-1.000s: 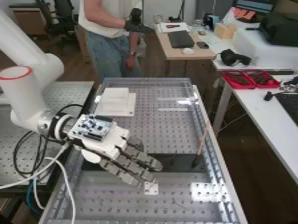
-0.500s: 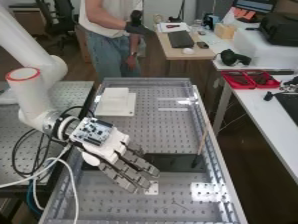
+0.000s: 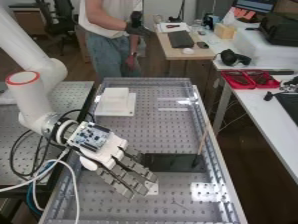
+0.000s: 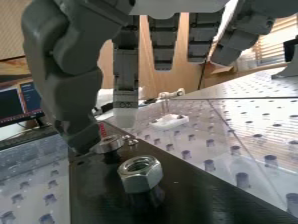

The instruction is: Grab the bearing and place it in the white container

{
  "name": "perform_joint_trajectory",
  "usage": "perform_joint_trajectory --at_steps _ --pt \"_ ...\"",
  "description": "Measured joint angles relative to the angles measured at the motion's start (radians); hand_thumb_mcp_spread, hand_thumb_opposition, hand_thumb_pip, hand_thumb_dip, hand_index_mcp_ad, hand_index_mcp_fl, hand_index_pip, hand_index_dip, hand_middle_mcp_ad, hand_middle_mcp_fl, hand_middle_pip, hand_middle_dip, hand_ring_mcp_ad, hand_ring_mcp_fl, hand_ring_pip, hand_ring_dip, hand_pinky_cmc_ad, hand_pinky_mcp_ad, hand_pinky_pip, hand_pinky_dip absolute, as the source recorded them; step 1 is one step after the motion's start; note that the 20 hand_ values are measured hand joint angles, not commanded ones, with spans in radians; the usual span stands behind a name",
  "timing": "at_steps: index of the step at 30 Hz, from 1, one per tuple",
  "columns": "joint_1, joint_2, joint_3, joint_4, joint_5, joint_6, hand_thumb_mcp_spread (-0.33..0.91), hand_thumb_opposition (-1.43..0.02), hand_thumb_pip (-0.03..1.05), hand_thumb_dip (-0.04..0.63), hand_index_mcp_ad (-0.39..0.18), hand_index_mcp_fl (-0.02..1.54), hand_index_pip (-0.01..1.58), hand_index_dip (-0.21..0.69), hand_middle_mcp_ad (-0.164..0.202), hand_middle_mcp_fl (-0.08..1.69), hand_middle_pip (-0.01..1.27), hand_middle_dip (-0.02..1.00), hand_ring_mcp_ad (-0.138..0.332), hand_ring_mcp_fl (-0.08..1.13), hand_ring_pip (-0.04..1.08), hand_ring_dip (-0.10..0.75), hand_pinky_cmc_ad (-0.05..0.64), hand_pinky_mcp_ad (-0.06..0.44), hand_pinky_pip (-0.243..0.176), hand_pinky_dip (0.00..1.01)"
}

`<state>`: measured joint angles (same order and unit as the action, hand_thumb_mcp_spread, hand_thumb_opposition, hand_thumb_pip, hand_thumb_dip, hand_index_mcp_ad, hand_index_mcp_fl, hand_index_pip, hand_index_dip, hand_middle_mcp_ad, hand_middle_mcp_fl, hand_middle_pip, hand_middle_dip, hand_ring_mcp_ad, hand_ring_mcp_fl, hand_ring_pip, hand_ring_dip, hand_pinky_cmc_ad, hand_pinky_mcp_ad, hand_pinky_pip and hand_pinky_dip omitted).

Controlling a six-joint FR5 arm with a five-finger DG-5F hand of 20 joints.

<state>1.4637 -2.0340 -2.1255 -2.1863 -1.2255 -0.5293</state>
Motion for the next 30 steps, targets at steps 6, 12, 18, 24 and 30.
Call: perform_joint_trajectory --at_steps 6,12,18,24,30 --pt "-0.001 -0.004 0.004 -0.002 -0.009 0.002 0.50 -0.82 0.45 0.269 -0.075 0.28 1.27 0.365 0.082 0.04 0.14 0.19 0.162 0.01 0.10 0.033 0.312 0.164 -0.089 0.17" --pt "-0.005 -0.008 0.010 -0.009 -0.021 0.009 0.50 -0.82 0.46 0.269 -0.075 0.28 1.27 0.365 0.082 0.04 0.14 0.19 0.159 0.00 0.10 0.037 0.312 0.162 -0.089 0.17" --pt "-0.006 -0.012 0.010 -0.006 -0.026 0.015 0.50 -0.82 0.48 0.283 -0.075 0.28 1.25 0.365 0.082 0.04 0.14 0.19 0.162 0.00 0.10 0.035 0.312 0.164 -0.089 0.17" --pt "-0.006 -0.015 0.007 -0.001 -0.028 0.014 0.49 -0.82 0.48 0.284 -0.075 0.29 1.25 0.361 0.082 0.05 0.14 0.19 0.159 0.01 0.09 0.040 0.316 0.162 -0.089 0.17" --pt "-0.007 -0.017 0.006 0.006 -0.027 0.010 0.50 -0.83 0.48 0.284 -0.075 0.29 1.25 0.360 0.082 0.05 0.14 0.19 0.159 0.00 0.09 0.040 0.312 0.162 -0.089 0.17"
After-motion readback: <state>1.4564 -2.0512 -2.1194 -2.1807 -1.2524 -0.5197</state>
